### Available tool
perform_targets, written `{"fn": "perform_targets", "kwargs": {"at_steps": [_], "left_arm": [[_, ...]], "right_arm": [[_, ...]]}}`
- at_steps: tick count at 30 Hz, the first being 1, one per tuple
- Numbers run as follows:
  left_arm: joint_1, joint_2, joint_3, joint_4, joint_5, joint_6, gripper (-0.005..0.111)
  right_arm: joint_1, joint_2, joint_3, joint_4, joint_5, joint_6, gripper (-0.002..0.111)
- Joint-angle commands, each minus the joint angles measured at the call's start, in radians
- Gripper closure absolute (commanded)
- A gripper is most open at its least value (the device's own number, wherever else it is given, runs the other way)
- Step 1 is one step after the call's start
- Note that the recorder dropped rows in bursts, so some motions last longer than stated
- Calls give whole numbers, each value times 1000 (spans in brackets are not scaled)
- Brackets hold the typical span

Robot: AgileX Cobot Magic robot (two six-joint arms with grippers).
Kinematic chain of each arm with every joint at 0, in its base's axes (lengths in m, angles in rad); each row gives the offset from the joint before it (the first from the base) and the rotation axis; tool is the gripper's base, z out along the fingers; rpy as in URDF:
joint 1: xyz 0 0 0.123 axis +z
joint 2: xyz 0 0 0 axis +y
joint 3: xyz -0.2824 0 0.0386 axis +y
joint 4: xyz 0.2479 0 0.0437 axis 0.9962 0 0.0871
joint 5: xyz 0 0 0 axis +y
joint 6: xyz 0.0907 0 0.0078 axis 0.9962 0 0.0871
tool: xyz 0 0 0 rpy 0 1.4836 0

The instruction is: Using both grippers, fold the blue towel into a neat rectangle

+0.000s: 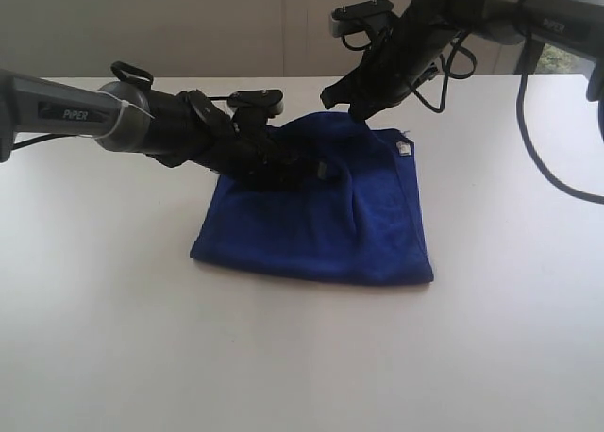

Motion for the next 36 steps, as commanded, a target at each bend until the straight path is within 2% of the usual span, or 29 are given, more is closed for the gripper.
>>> {"fn": "perform_targets", "kwargs": {"at_steps": [1, 11, 17, 19, 25, 27, 36], "left_arm": [[-4, -37, 4, -12, 0, -5, 107], [23, -68, 4, -12, 3, -5, 107], [4, -68, 4, -16, 41, -5, 107], [-7, -68, 4, -16, 28, 8, 103], [-33, -68, 4, -16, -19, 102, 79], [-34, -68, 4, -16, -29, 111, 74], [-34, -48, 4, -3, -50, 130, 73]], "right_arm": [[-5, -5, 0, 4, -5, -3, 108], [-5, -5, 0, 4, -3, -3, 108], [-5, -5, 0, 4, -3, -3, 108], [-5, -5, 0, 4, -3, -3, 108], [-5, -5, 0, 4, -3, -3, 108], [-5, -5, 0, 4, -3, -3, 108], [-5, -5, 0, 4, -3, -3, 108]]}}
